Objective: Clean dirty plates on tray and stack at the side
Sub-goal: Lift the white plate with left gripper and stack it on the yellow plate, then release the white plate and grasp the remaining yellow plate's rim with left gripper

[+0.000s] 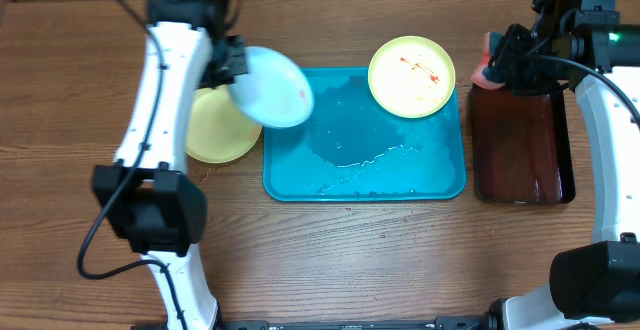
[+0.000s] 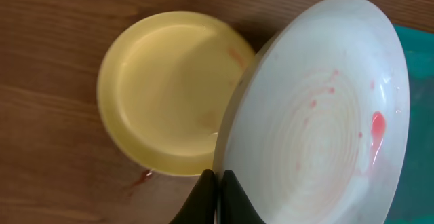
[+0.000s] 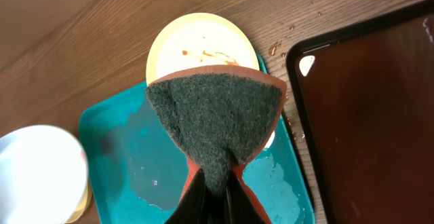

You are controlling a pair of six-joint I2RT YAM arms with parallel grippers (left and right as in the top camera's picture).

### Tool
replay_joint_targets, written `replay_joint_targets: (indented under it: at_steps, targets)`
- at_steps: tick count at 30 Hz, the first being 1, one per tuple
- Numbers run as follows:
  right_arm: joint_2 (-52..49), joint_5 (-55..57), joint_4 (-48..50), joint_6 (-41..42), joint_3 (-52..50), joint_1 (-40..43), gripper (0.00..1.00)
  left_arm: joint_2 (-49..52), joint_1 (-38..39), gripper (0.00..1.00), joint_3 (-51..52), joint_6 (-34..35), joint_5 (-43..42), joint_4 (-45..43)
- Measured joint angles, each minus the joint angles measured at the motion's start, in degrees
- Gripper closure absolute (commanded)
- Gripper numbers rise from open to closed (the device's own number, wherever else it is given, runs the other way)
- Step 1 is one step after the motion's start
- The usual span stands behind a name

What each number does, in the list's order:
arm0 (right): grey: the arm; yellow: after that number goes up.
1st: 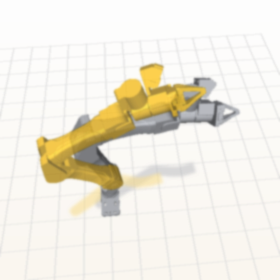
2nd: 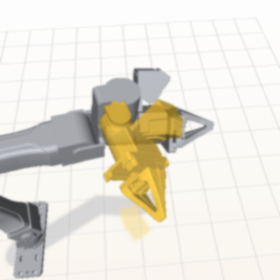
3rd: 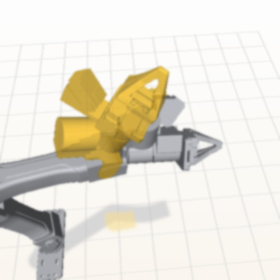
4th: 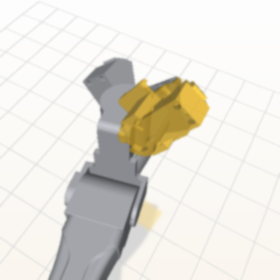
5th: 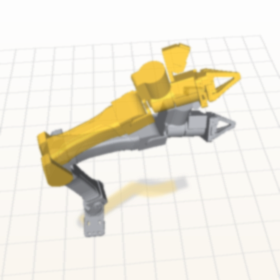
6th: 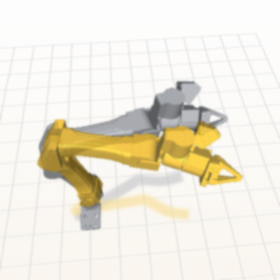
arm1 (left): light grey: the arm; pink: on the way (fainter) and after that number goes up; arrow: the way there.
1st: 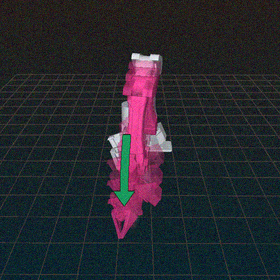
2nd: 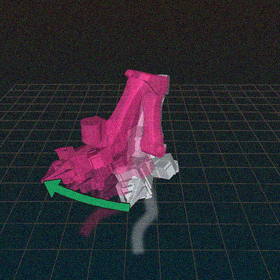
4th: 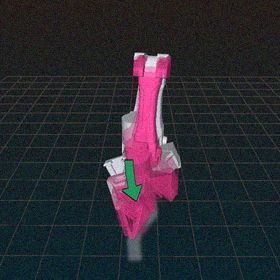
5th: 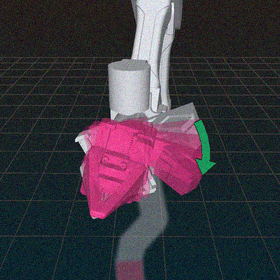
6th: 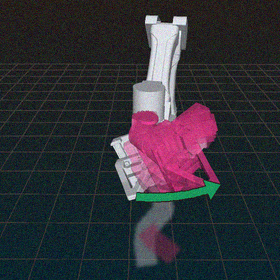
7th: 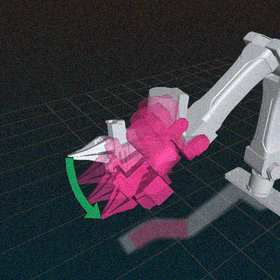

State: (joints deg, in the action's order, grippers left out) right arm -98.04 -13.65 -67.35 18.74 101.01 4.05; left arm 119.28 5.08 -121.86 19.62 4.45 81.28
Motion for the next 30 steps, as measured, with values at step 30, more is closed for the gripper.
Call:
replay_joint_targets:
  at_steps: [30]
  targets:
    - [0.0, 0.0, -0.7, -0.6, 0.0, 0.0, 0.96, -3.1, -16.3, 0.79, 28.0, -6.4, -3.0, -19.8]
